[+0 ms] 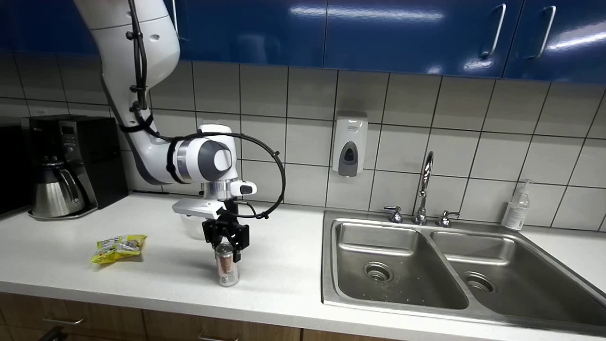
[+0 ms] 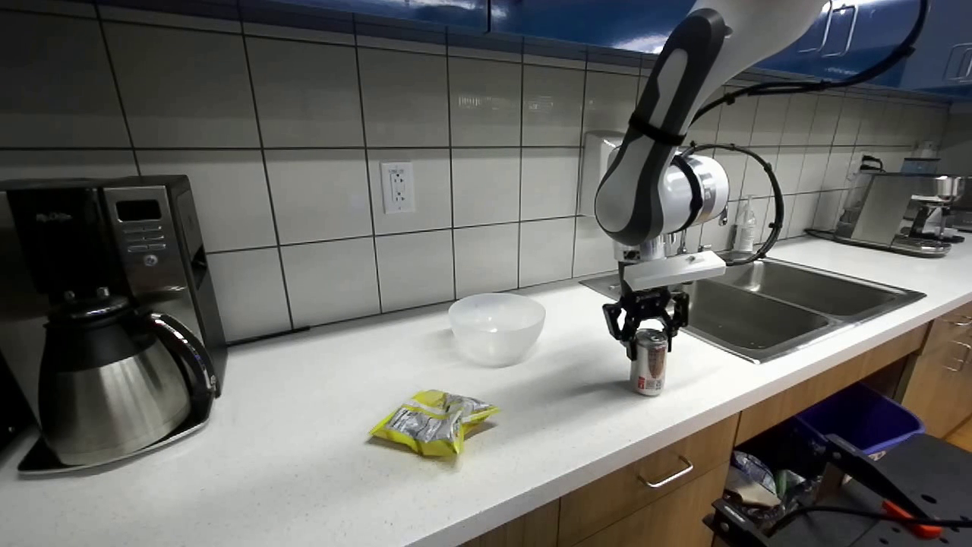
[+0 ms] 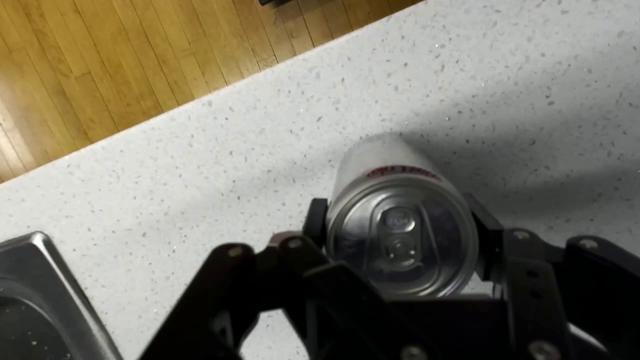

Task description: Put the can in the bowl.

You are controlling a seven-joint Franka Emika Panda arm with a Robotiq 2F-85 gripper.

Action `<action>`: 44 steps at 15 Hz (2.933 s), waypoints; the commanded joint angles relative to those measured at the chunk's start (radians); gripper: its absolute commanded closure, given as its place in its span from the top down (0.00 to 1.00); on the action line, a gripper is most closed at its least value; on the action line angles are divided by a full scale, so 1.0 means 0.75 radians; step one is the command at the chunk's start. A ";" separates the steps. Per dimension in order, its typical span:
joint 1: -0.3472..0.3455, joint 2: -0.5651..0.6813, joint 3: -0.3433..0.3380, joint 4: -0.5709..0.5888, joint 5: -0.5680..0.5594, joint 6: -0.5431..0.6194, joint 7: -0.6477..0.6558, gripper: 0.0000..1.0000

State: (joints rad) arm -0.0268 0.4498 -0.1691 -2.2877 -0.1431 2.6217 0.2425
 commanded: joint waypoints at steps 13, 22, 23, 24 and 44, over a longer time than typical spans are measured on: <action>0.082 -0.241 -0.041 0.006 -0.063 0.084 0.053 0.40; 0.188 -0.219 -0.047 0.105 -0.174 0.143 0.095 0.40; 0.192 -0.209 -0.039 0.123 -0.179 0.145 0.088 0.40; 0.194 -0.197 -0.031 0.140 -0.179 0.145 0.081 0.40; 0.216 0.193 0.106 0.693 -0.097 -0.139 -0.054 0.40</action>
State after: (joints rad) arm 0.1514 0.5403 -0.1134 -1.8636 -0.2397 2.5783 0.2424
